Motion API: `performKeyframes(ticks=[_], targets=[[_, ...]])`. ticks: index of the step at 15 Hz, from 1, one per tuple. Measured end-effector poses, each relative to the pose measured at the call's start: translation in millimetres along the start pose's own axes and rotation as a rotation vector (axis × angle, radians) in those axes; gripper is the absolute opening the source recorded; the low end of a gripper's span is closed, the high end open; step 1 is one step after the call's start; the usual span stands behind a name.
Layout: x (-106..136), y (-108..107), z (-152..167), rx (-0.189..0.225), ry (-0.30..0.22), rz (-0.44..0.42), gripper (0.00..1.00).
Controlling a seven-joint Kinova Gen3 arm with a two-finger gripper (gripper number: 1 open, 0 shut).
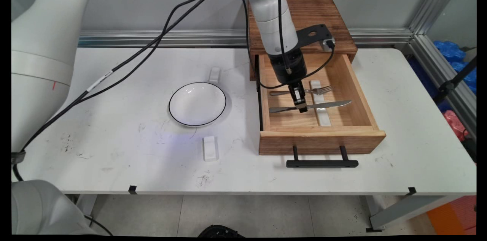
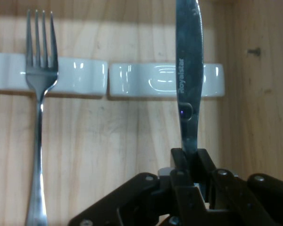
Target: Place the picked object into the drawer
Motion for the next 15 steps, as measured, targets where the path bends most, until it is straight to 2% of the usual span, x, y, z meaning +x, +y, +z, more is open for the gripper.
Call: performKeyframes(ticks=[8, 15], targets=[[2, -1, 14, 0.024, 0.023, -0.014, 0.00], [1, 1, 24, 0.026, 0.038, -0.020, 0.00]])
